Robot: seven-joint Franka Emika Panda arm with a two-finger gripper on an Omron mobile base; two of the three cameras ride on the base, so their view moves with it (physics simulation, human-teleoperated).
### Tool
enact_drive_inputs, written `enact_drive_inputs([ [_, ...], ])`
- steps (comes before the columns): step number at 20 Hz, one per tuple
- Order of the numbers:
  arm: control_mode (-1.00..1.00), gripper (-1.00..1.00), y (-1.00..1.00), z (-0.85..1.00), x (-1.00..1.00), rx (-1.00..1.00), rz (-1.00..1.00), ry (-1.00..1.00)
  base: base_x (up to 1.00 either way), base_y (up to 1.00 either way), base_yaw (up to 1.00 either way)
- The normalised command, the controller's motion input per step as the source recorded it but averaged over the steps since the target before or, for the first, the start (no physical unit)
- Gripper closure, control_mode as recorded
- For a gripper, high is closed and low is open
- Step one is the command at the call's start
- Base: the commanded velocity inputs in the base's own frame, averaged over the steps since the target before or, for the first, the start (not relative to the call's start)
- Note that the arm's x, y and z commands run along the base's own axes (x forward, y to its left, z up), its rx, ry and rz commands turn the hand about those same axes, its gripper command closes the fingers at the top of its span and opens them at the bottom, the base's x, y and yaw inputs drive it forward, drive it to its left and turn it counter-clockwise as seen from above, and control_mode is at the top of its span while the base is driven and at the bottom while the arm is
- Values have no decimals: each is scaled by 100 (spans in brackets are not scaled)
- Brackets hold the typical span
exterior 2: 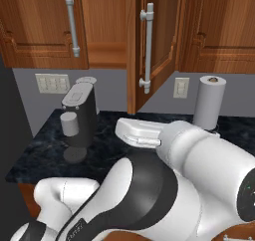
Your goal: Close all open cabinet doors.
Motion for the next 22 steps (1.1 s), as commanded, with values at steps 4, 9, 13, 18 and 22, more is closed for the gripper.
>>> enact_drive_inputs([
  [4, -100, -100, -14, 0, 82, 1, 6, 0, 0, 0, 0],
  [9, -100, -100, -13, 0, 72, 0, 5, 0, 0, 0, 0],
  [13, -100, -100, -5, -1, 76, 0, 5, 0, 0, 0, 0],
  [18, -100, -100, -2, -1, 60, 0, 6, 0, 0, 0, 0],
  [22, -100, -100, 0, 0, 36, 0, 1, -4, 0, 0, 0],
])
